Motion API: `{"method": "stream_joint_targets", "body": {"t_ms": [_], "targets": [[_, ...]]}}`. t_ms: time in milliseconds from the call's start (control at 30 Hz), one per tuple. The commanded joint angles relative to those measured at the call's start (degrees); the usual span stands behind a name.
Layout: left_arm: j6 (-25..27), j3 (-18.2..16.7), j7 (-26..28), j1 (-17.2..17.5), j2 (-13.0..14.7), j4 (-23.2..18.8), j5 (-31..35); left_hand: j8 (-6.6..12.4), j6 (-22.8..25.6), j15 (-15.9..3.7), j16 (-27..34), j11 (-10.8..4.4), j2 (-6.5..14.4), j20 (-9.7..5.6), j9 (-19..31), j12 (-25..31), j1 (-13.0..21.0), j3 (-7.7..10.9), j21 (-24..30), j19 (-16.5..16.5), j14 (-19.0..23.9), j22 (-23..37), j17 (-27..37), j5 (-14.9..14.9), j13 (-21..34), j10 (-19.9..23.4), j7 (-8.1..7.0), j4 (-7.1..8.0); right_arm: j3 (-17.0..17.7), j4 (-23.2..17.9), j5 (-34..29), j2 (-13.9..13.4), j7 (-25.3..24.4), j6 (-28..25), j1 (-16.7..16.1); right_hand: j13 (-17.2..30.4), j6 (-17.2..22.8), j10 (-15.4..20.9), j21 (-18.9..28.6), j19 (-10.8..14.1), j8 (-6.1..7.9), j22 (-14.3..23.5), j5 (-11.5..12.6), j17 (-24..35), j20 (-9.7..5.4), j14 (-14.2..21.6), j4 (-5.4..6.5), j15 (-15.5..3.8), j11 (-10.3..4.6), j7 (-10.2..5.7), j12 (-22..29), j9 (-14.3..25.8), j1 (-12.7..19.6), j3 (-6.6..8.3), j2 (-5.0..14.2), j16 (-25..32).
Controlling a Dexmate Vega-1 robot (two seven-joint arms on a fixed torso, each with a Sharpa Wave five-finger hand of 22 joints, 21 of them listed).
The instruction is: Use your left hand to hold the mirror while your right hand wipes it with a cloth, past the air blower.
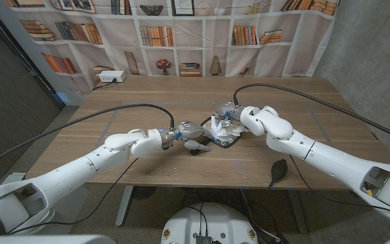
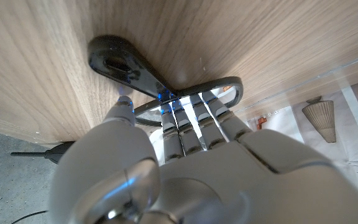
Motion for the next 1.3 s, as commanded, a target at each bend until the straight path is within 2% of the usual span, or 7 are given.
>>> {"method": "stream_joint_targets", "body": {"t_ms": [33, 367, 933, 1100, 1300], "targets": [[0.50, 0.31, -0.02, -0.05, -0.21, -0.26, 0.45, 0.02, 0.50, -4.85, 0.13, 0.00, 0.16, -1.84, 0.08, 0.19, 0.15, 0.35, 0.44, 0.23, 0.39, 0.05, 0.07, -0.27, 0.05, 0.12, 0.07, -0.13, 1.15, -3.19, 0.88, -1.06, -1.01, -0.83, -0.82, 0.27, 0.46, 2.32, 0.31, -0.17, 0.22, -0.02, 0.40, 0.31, -8.53, 0.67, -0.03, -2.36, -1.75, -0.18, 0.30, 0.37, 0.01, 0.56, 0.53, 0.10], [0.26, 0.56, -0.15, -0.56, -0.34, 0.37, 0.54, -0.06, 0.24, -4.83, 0.07, 0.09, 0.25, -1.80, 0.08, 0.16, 0.13, 0.46, 0.42, 0.19, 0.19, 0.06, 0.08, -0.25, 0.05, -0.05, 0.12, -0.13, 1.95, -7.70, 2.28, -4.63, 4.94, -4.42, -5.17, 0.38, 0.44, 2.36, 0.57, -0.23, 0.17, -0.30, 0.41, 0.38, -8.55, 0.78, -0.05, -2.36, -1.73, -0.14, 0.25, 0.42, -0.01, 0.67, 0.55, 0.04], [-1.92, 1.40, 0.21, -2.64, -1.23, 3.02, 0.44, -0.09, -0.01, -4.71, 0.09, 0.09, 0.39, -1.78, 0.08, 0.14, 0.15, 0.70, 0.43, 0.17, 0.13, 0.06, 0.08, -0.19, 0.05, -0.27, 0.11, -0.17, 3.99, -13.43, 3.40, -8.39, 10.45, -11.65, -10.97, 0.38, 0.49, 2.59, 1.09, -0.31, 0.09, -0.75, 0.46, 0.47, -8.55, 0.95, -0.16, -2.40, -1.72, -0.02, 0.10, 0.48, 0.03, 0.84, 0.41, -0.08], [-2.38, 1.66, 0.31, -3.03, -1.40, 3.64, 0.43, -0.08, -0.03, -4.78, 0.08, 0.05, 0.36, -1.77, 0.08, 0.18, 0.15, 0.76, 0.42, 0.15, 0.08, 0.06, 0.08, -0.19, 0.05, -0.24, 0.09, -0.20, 3.95, -13.86, 3.60, -8.76, 11.08, -11.51, -11.09, 0.41, 0.54, 2.57, 1.20, -0.36, 0.08, -0.89, 0.48, 0.50, -8.54, 0.99, -0.18, -2.38, -1.76, -0.02, 0.04, 0.50, 0.02, 0.89, 0.38, -0.12], [-2.95, 1.85, 0.64, -3.50, -1.53, 4.05, 0.58, -0.03, 0.06, -4.79, 0.09, 0.20, 0.32, -1.77, 0.08, 0.19, 0.14, 0.79, 0.40, 0.10, 0.07, 0.06, 0.07, -0.20, 0.05, -0.25, -0.01, -0.23, 3.55, -12.11, 3.26, -7.15, 9.05, -8.69, -8.90, 0.47, 0.52, 2.58, 1.30, -0.42, 0.03, -1.04, 0.48, 0.52, -8.54, 1.02, -0.13, -2.31, -1.74, 0.01, 0.01, 0.51, -0.08, 0.92, 0.37, -0.17]]}}
